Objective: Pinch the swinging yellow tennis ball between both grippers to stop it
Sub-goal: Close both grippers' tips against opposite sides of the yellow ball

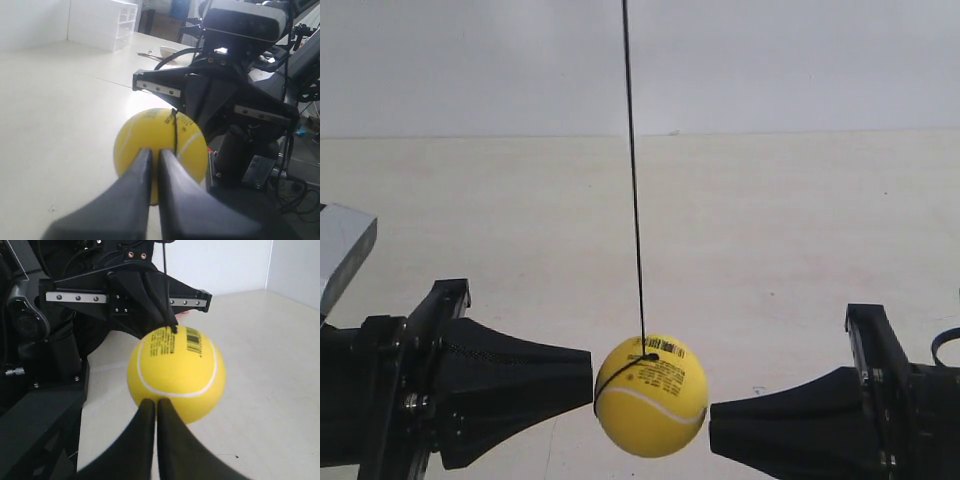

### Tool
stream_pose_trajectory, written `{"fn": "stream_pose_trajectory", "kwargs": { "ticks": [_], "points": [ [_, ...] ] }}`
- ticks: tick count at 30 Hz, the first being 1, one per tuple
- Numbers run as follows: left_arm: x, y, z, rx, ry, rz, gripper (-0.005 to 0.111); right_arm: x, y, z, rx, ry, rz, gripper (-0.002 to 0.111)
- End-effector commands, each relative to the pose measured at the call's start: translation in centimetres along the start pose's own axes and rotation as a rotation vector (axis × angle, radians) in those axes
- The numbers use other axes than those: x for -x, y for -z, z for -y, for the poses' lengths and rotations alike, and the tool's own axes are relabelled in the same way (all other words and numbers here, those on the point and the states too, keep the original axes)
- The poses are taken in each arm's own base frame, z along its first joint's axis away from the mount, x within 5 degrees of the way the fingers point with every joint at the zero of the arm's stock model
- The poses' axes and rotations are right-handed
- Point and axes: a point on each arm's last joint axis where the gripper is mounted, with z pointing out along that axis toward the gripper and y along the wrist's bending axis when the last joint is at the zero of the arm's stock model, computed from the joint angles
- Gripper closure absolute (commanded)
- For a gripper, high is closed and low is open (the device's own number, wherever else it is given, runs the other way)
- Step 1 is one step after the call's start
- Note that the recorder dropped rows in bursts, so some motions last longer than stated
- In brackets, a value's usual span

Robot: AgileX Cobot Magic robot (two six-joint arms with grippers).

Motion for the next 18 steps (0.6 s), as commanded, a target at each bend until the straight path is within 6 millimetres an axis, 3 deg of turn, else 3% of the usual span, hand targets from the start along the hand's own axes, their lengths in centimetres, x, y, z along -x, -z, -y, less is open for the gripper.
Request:
{"fn": "stream_pose_trajectory", "kwargs": {
  "ticks": [1,18],
  "points": [
    [-0.32,-0.29,-0.24,-0.003,0.005,-0.003,0.102,0.44,-0.05,0.33,-0.027,0.0,0.04,0.108],
    [-0.72,-0.44,-0.42,-0.004,0.016,-0.017,0.102,0.49,-0.05,0.39,-0.034,-0.009,0.046,0.108]
  ]
}}
